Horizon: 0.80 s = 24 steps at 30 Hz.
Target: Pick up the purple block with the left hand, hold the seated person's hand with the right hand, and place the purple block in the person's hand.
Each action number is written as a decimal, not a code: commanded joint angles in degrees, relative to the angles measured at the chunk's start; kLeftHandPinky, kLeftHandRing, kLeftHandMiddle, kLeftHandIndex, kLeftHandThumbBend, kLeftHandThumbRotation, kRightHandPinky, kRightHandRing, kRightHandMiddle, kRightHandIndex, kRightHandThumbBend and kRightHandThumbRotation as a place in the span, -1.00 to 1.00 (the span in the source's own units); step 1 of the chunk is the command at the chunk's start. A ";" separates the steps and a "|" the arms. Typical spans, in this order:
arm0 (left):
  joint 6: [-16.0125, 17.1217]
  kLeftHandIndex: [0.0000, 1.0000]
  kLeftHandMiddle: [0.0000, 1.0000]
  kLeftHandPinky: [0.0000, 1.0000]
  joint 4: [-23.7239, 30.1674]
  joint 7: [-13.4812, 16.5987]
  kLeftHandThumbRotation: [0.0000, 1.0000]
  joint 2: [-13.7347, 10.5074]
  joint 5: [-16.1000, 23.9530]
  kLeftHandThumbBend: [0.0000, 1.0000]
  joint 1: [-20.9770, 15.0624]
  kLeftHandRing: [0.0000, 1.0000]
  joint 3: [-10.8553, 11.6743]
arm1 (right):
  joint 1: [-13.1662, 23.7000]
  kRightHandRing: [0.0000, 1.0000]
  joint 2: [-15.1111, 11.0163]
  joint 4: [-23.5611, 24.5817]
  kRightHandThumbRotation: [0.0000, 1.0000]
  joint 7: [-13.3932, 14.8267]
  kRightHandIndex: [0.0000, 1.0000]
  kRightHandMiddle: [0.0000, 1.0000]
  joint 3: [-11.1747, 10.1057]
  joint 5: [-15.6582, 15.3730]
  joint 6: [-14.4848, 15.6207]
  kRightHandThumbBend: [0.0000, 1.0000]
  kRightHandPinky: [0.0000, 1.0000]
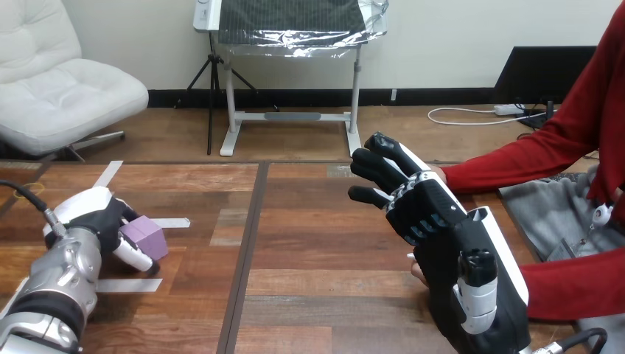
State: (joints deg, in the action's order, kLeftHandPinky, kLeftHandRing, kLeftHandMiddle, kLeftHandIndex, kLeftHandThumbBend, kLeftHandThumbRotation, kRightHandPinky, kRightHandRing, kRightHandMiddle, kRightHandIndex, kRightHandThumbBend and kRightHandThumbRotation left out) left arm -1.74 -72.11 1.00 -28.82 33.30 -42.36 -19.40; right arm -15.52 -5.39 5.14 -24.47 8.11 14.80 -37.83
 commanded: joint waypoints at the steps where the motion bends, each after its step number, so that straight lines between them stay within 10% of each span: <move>1: -0.66 0.42 0.38 0.02 0.74 1.90 -0.99 0.01 -0.21 0.61 -5.37 0.26 0.18 | 1.39 0.78 -0.15 3.02 1.00 0.28 0.79 0.76 -0.36 0.21 -0.18 0.73 0.64; 11: -3.22 0.17 -0.03 -0.39 0.35 3.97 -1.00 0.70 -0.13 0.45 -5.68 -0.21 0.19 | 1.49 0.78 -0.10 2.86 1.00 0.32 0.79 0.75 -0.38 0.16 -0.32 0.73 0.64; 24: -4.06 0.06 -0.13 -0.47 0.33 5.29 -1.00 0.96 -0.56 0.27 -5.50 -0.28 0.34 | 1.37 0.77 -0.19 3.13 1.00 0.30 0.79 0.75 -0.33 0.31 -0.05 0.74 0.62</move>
State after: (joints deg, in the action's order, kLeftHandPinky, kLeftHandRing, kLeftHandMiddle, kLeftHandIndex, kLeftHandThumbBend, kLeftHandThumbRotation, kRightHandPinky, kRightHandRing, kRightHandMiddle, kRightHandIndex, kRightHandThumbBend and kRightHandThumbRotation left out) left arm -5.53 -72.11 4.82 -28.32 33.05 -42.85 -19.34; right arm -15.52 -5.39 5.20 -24.40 8.12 14.78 -37.82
